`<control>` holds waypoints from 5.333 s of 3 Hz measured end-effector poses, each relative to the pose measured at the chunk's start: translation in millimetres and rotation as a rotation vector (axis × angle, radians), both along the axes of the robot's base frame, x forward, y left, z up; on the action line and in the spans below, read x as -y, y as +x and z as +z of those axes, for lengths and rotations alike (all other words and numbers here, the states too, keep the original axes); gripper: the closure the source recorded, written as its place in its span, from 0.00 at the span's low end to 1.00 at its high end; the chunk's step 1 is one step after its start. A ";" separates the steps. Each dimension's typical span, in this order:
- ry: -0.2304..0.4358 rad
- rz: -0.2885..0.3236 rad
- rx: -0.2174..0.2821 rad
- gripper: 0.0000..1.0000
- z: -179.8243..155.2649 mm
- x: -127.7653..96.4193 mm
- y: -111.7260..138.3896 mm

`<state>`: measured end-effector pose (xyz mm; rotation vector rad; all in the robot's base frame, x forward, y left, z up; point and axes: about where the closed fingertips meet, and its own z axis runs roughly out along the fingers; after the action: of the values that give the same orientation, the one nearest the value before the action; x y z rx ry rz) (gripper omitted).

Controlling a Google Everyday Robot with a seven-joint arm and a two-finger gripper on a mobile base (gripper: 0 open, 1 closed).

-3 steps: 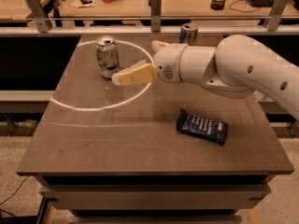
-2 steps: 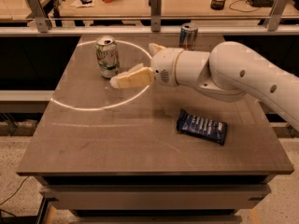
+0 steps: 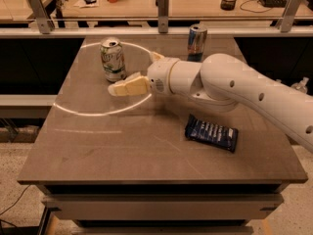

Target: Knock 7up can over

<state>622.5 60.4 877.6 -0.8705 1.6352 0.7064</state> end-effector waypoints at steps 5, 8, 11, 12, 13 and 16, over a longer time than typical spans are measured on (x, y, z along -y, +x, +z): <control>0.078 0.004 0.024 0.18 -10.9 -76.2 64.1; 0.051 0.048 0.016 0.88 7.7 -80.9 67.1; -0.249 0.112 0.039 1.00 133.3 -36.4 50.9; -0.387 0.151 0.058 1.00 149.0 -18.7 58.9; -0.496 0.240 0.031 1.00 143.5 -16.6 50.9; -0.910 0.651 -0.255 1.00 51.5 -5.3 -40.9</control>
Offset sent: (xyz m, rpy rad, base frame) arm 0.0492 0.0499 -0.0067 0.0422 0.0125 -0.0350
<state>581.6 65.7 929.1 -2.0986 1.9232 0.4836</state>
